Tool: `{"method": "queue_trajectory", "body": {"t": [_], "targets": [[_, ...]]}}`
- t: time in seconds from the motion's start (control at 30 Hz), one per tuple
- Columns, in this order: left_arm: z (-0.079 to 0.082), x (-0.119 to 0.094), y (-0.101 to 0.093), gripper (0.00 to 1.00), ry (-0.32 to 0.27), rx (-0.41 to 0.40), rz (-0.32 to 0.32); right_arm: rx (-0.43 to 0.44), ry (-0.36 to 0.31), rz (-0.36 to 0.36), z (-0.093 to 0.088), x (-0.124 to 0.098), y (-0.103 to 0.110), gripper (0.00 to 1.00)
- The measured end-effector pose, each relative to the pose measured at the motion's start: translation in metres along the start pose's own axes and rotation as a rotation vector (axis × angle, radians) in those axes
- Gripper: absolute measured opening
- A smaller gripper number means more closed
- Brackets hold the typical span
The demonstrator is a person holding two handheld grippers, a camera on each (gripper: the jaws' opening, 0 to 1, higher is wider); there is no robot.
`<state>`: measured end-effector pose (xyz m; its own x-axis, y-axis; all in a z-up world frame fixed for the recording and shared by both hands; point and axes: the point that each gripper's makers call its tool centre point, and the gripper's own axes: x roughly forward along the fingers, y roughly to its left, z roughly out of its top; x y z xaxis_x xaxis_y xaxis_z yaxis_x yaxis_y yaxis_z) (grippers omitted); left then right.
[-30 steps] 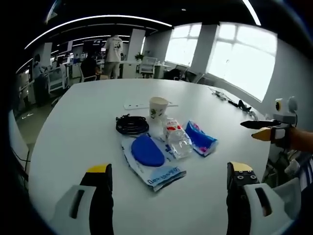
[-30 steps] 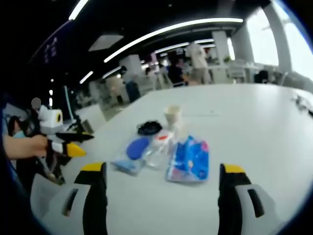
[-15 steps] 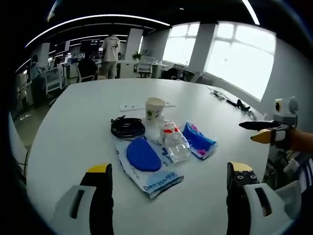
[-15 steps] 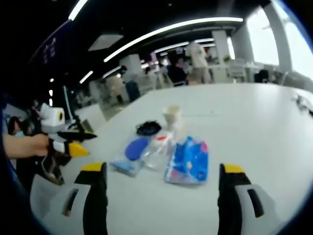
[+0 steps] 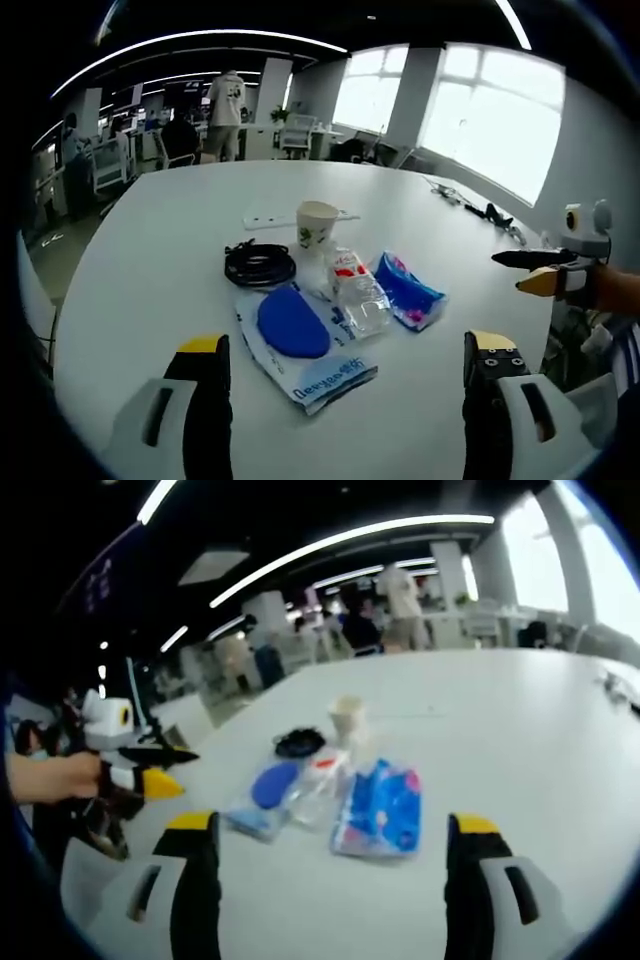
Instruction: Arrange the tabletop items into an orderly group along one side of the table until the central work area is clear of visible clutter.
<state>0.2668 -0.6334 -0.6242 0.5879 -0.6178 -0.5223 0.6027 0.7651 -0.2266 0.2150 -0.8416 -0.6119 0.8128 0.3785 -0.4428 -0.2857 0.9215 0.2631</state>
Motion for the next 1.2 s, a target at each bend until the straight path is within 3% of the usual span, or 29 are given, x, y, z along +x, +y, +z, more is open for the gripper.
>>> {"method": "queue_trajectory", "body": {"t": [0.57,0.93,1.2], "targets": [[0.009,0.015,-0.008,0.96,0.002,0.001,-0.009,0.016,0.005,-0.006,-0.005,-0.002,-0.006,0.91],[0.023,0.036,-0.016,0.95,0.001,0.003,-0.023,0.031,0.011,-0.015,-0.011,-0.003,-0.011,0.91],[0.025,0.046,-0.017,0.95,0.019,0.012,-0.022,0.042,0.012,-0.019,-0.013,-0.003,-0.014,0.91]]}}
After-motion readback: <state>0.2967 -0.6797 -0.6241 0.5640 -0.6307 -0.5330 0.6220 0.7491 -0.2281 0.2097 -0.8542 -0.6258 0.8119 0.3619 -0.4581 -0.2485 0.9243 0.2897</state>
